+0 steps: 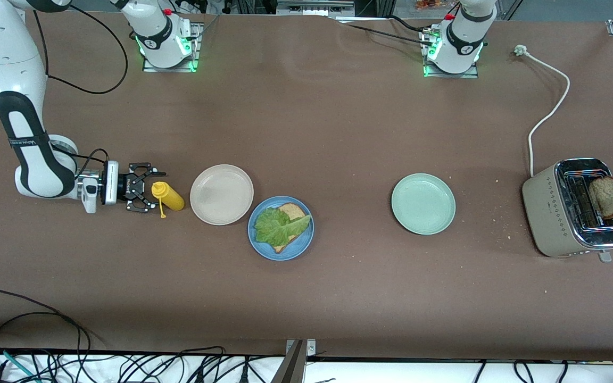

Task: Make sandwich in blue plate with both arms
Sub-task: 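Grasp the yellow bottle with the right gripper while the left gripper descends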

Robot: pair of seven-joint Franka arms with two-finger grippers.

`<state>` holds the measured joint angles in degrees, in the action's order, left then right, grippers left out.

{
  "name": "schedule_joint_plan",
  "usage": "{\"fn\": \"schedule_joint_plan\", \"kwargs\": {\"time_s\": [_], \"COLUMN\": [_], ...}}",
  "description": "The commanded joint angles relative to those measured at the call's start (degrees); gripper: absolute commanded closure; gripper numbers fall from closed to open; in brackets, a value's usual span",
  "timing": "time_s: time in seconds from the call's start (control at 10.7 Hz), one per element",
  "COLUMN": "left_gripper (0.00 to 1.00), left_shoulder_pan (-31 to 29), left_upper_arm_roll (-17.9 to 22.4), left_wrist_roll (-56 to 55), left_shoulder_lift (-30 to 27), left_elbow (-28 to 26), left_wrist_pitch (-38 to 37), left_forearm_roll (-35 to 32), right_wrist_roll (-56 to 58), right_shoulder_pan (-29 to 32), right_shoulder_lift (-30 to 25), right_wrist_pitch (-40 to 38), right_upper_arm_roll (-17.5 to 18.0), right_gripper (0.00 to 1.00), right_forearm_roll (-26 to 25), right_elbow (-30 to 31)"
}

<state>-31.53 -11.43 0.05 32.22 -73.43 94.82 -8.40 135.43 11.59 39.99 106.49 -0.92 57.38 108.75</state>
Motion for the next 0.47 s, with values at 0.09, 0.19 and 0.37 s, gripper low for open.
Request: {"fn": "schedule_joint_plan", "kwargs": {"time_s": [0.09,0.19,0.37], "left_gripper": [0.01,0.01,0.02], "left_shoulder_pan": [-1.7,-1.8,-1.7], "left_upper_arm_roll": [-0.8,-0.8,-0.8], "left_wrist_roll": [0.8,0.8,0.8], "left_shoulder_lift": [1.2,1.4,1.7], "left_elbow": [-0.8,-1.3,-1.4], "left_wrist_pitch": [0.5,0.6,0.5], "left_forearm_roll": [-1.6,-1.6,-1.5], "right_wrist_roll": [0.6,0.6,0.6], "right_shoulder_pan": [0.1,0.0,-0.6], "right_shoulder_lift": [0.5,0.8,1.1], "right_wrist_pitch": [1.7,2.5,4.3], "right_upper_arm_roll": [1.4,1.8,2.6], "right_gripper": [0.0,0.0,0.0], "right_forearm_roll": [1.7,1.9,3.1], "right_elbow": [-0.5,-0.5,-0.5]}}
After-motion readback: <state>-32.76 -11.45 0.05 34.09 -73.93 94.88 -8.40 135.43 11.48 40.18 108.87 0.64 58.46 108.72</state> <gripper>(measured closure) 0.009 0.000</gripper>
